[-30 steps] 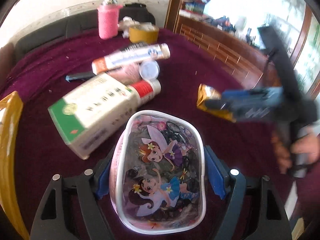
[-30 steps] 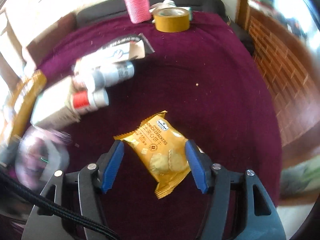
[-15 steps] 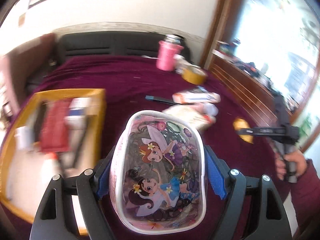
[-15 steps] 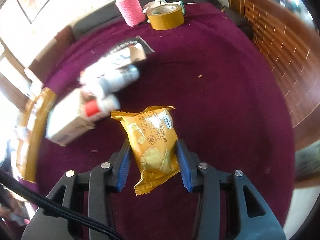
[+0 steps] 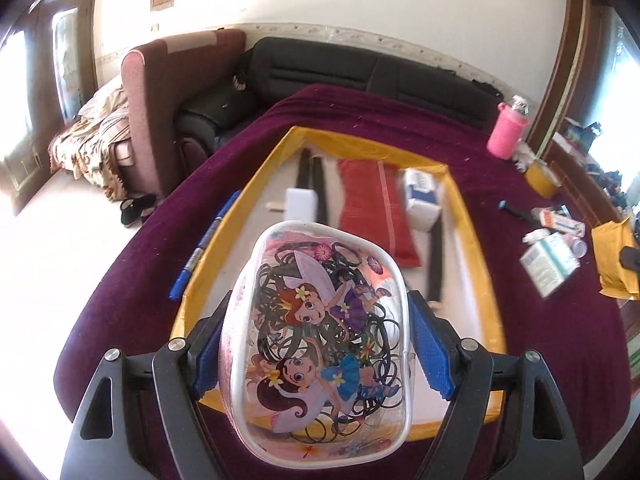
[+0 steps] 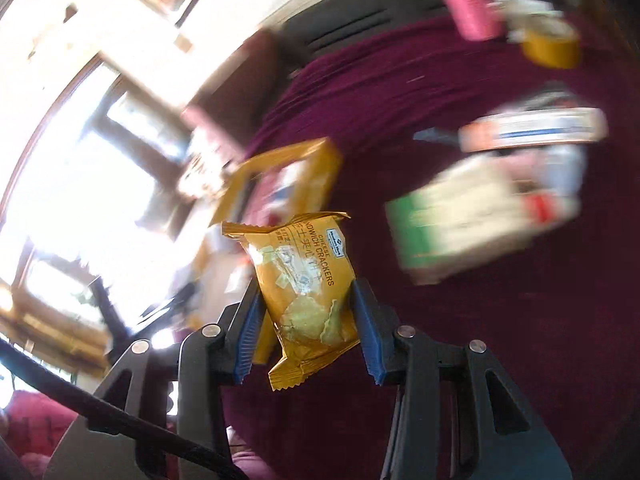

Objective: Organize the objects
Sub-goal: 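Carry the pouch and cracker packet into the tray and release both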

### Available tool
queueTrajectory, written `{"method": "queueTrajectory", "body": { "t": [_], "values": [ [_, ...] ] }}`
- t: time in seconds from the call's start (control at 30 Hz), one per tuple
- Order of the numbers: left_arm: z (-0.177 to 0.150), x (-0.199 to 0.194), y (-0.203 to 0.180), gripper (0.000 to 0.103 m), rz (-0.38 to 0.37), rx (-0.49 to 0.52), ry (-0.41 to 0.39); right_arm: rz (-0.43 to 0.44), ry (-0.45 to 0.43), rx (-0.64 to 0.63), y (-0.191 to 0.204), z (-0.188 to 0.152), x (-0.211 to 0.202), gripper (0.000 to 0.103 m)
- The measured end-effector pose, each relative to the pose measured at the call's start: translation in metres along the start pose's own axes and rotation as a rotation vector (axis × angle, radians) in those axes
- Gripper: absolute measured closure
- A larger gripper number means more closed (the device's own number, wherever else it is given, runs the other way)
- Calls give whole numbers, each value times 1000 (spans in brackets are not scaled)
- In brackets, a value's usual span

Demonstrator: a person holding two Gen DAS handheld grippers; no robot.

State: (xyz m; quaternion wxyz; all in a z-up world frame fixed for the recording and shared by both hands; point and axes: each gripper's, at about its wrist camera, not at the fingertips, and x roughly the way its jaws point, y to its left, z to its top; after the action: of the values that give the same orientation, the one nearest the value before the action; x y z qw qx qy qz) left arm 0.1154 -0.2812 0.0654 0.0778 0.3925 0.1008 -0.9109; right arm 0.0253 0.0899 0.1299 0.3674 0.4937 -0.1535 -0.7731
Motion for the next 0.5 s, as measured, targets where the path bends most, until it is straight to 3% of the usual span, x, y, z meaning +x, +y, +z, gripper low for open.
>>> {"method": "queueTrajectory", "body": {
  "t": [0.13, 0.3, 0.5],
  "values": [
    [1, 24, 4, 27, -18, -6, 54, 44, 106, -51, 46, -4, 64, 61],
    [-4, 38, 2, 27, -22, 1, 92, 21, 218, -83, 78, -11, 134, 61],
    [-2, 36, 10, 25, -25, -34, 65, -29, 257, -106, 90, -17, 166, 62]
  ]
}}
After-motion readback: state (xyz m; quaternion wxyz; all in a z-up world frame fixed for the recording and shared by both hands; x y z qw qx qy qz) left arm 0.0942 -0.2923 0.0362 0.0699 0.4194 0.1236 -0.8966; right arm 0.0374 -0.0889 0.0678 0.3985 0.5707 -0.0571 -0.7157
